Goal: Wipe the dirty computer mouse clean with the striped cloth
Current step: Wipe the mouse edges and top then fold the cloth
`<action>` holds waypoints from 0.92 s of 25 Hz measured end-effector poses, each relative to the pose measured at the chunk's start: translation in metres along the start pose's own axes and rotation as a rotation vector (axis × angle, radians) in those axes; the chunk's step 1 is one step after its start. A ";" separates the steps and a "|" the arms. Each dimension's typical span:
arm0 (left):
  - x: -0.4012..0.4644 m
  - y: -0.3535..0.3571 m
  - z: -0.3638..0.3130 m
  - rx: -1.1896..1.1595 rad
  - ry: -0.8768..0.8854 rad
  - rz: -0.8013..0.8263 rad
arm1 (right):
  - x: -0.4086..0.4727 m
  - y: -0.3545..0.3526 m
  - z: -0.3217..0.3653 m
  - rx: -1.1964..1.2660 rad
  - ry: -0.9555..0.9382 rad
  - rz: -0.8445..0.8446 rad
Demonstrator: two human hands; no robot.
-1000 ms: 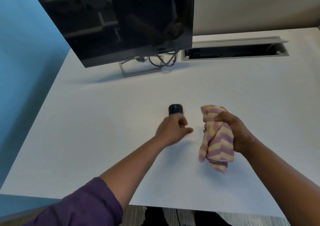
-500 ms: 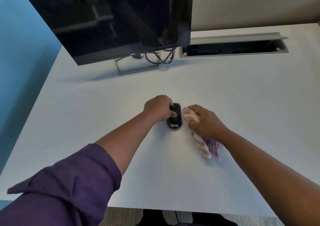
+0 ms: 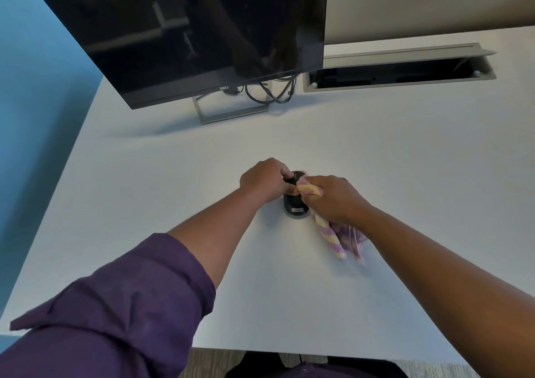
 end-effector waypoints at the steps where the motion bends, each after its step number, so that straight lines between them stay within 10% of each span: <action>1: 0.001 0.000 0.001 -0.003 0.002 0.002 | 0.000 0.000 0.001 -0.012 0.001 0.008; 23: 0.000 0.005 0.006 -0.038 0.018 0.027 | 0.046 -0.014 0.026 -0.277 0.009 0.103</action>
Point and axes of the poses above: each hand's wrist, its own x-axis towards the middle knuckle, its own y-axis out of the palm, z = x × y, the point moved 10 cm from there along x, towards the middle knuckle, and after that the axes turned 9 degrees about z, right-handed, at the moved point
